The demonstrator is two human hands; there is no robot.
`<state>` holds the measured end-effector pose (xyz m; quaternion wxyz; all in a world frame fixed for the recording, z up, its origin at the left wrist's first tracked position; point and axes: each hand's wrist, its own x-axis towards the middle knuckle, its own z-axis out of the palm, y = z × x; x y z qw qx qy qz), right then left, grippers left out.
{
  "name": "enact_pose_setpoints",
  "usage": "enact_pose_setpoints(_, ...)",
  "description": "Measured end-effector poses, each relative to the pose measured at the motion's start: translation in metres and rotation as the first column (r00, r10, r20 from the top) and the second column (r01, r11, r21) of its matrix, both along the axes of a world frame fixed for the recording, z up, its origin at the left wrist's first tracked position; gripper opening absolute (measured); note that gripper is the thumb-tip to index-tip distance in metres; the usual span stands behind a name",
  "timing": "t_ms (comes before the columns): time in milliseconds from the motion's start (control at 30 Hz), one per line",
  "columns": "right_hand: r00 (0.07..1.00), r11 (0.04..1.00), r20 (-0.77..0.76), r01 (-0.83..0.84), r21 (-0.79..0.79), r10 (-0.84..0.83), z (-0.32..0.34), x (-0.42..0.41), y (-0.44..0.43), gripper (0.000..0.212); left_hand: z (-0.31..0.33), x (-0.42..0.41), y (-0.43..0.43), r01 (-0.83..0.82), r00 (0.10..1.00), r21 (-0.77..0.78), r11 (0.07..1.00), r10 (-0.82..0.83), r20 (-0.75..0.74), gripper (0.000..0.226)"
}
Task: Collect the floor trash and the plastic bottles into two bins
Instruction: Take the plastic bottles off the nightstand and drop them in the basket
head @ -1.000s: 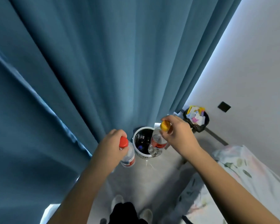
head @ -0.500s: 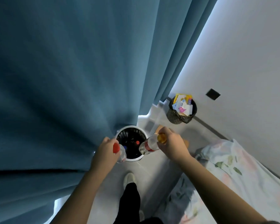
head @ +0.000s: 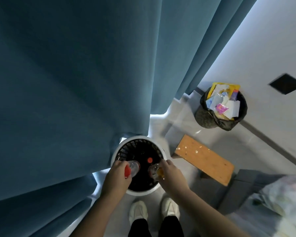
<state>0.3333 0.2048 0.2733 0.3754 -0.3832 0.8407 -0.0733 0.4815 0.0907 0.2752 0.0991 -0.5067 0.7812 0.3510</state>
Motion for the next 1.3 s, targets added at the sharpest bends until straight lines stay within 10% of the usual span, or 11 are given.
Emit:
enact_pose_setpoints(733, 0.974, 0.977, 0.132, -0.195, 0.088, 0.183, -0.211, 0.012, -0.023, 0.035, -0.224, -0.024, -0.001, 0.092, 0.989, 0.08, 0.993, -0.1, 0.107, 0.036)
enact_pose_setpoints(1300, 0.959, 0.947, 0.005, -0.28, 0.159, 0.283, -0.159, 0.003, -0.025, 0.061, -0.169, -0.004, -0.006, 0.154, 0.978, 0.132, 0.979, -0.171, 0.123, 0.054)
